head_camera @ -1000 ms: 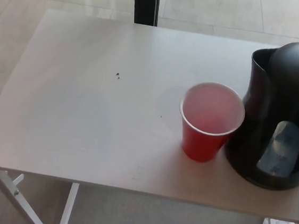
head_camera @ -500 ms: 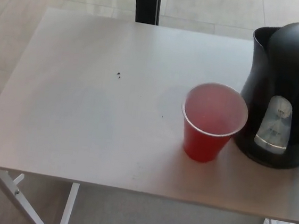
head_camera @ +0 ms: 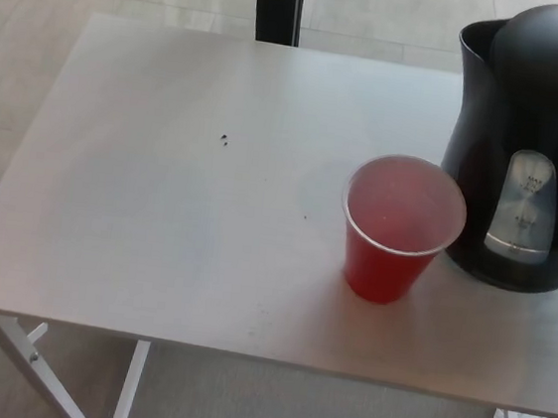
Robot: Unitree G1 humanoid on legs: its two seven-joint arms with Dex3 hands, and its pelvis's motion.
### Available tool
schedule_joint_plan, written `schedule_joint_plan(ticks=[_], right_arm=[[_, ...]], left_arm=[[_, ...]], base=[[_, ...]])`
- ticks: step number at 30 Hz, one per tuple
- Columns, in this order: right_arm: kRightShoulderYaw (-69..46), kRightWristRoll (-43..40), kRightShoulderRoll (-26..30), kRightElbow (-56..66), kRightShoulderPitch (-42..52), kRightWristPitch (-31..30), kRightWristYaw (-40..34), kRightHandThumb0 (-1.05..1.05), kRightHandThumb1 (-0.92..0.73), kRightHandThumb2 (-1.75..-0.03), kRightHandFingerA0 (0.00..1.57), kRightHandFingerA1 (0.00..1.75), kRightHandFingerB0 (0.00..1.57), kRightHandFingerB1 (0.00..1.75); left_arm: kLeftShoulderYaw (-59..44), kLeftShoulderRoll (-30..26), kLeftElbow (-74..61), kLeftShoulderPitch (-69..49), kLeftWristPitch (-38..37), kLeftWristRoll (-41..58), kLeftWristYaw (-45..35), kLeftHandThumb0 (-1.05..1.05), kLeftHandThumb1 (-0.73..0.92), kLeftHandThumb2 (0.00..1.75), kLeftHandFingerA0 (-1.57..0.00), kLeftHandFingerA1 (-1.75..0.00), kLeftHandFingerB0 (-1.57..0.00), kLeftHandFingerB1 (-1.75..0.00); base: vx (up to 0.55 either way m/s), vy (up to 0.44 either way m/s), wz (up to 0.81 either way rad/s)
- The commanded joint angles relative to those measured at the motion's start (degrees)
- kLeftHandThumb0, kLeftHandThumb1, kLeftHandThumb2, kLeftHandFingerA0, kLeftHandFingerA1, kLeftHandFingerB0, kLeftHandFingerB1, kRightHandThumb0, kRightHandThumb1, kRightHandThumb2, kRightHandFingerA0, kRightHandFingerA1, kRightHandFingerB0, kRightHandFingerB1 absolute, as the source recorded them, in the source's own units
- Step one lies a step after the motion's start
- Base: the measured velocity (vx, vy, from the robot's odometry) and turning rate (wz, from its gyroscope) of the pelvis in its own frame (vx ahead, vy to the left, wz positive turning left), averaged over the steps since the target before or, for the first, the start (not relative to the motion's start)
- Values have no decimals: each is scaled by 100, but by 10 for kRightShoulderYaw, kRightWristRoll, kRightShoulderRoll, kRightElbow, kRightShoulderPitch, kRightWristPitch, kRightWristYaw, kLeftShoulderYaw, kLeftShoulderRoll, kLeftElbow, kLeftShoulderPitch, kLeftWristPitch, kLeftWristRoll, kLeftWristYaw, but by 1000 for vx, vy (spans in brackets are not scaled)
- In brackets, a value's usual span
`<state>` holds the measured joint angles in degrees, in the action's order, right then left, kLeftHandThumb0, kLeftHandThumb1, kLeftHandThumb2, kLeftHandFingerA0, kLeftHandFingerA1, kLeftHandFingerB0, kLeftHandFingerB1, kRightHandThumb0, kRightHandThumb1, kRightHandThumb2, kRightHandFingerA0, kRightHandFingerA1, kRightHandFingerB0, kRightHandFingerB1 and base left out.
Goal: The robot uses its right hand to lift up a kettle kept on the middle of the desk by its handle and tilt it into a glass kept next to it to pour out water
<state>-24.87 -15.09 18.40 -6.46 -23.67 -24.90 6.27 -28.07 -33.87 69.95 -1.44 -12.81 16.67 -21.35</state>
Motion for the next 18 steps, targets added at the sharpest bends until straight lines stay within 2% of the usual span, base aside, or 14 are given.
schedule_joint_plan(ticks=[1, 2, 3, 4, 7, 10, 16, 18], right_arm=[[-12, -12, 27, -4, -31, 15, 3, -8, -44, -140, 102, 175, 81, 165], [-14, -13, 31, -5, -34, 10, 4, -5, -45, -139, 101, 175, 77, 169], [-19, -18, 36, -8, -36, 12, 10, -4, -44, -143, 101, 175, 76, 170], [-21, -22, 41, -12, -36, 18, 19, -5, -48, -136, 101, 175, 76, 169], [-16, -13, 61, -13, -34, 19, 31, -5, -51, -133, 101, 175, 75, 170], [-9, -11, 88, -31, -37, 45, 68, -2, -54, -132, 99, 175, 70, 174], [-23, -43, 114, -42, -47, 37, 115, 0, -46, -145, 102, 175, 75, 171], [-24, -45, 119, -37, -43, 35, 122, 0, -47, -144, 102, 175, 75, 171]], left_arm=[[-4, -15, 1, 1, -1, -1, 1, -72, 70, 107, -54, -61, -34, -53], [-5, -16, 1, 2, 0, 0, 0, -72, 70, 107, -54, -61, -34, -53], [-6, -16, 2, 3, 2, 2, -1, -72, 87, 67, -59, -49, -40, -39], [-7, -16, 1, 5, 4, 3, 2, -71, 69, 107, -55, -62, -37, -54], [-7, -17, 2, 7, 7, 1, 4, -73, 70, 107, -56, -62, -37, -53], [-10, -20, 1, 7, 5, 3, 2, -74, 70, 107, -55, -62, -35, -53], [-15, -24, 0, 9, 9, 7, 0, -76, 70, 107, -56, -63, -36, -53], [-12, -24, -1, 6, -1, 3, -1, -75, 70, 107, -54, -62, -35, -53]], base=[[0, 0, 0], [0, 0, 0], [0, 0, 0], [0, 0, 0], [0, 0, 0], [0, 0, 0], [0, 0, 0], [0, 0, 0]])
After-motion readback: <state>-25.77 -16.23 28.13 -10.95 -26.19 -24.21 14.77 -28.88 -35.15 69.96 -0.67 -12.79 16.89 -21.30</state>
